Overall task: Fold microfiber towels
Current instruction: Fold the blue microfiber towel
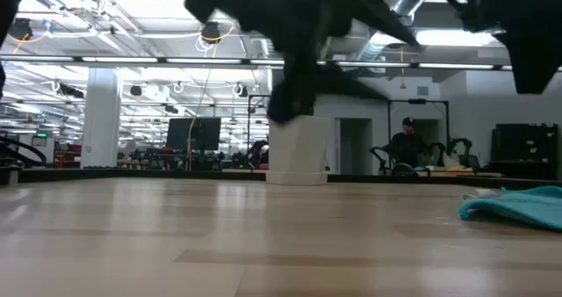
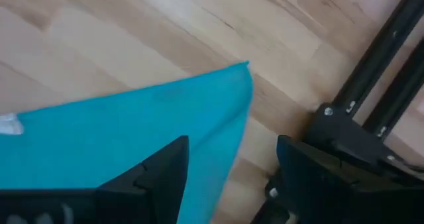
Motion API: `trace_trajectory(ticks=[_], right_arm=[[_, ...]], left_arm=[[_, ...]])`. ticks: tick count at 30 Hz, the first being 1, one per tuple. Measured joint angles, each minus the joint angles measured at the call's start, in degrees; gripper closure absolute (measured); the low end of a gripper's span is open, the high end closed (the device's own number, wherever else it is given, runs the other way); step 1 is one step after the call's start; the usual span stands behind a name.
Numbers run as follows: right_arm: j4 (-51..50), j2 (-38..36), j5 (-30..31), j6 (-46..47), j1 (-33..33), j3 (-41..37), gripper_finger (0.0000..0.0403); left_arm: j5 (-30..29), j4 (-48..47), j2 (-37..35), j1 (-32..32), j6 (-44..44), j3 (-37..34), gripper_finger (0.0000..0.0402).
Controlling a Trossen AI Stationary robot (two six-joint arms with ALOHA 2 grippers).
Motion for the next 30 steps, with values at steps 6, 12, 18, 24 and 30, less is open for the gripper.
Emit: trace_trajectory(ticks=[6, 12, 18, 24, 30], right_arm=[[8.38, -6.32, -1.16, 0.08, -2.77, -12.28, 0.0148], [14.51, -7.1, -1.49, -1.19, -5.97, -19.29, 0.0148], [17.13, -4.61, -0.18, -4.54, -9.36, -19.69, 0.0148], [19.7, 0.75, -0.79, -6.91, -14.53, -21.83, 0.0148], [28.3, 5.97, -2.86, -9.81, -18.84, -24.82, 0.0148]], left_arm=[[0.07, -5.22, 11.21, 0.38, 0.18, 10.57, 0.0189], [-3.06, -16.24, 20.43, -0.2, 2.96, 24.87, 0.0189], [-2.19, -22.65, 25.67, -0.37, 4.5, 33.02, 0.0189], [-8.68, -25.89, 25.43, -0.7, 4.79, 33.28, 0.0189], [-8.05, -25.68, 26.15, -1.07, 4.81, 33.41, 0.019]])
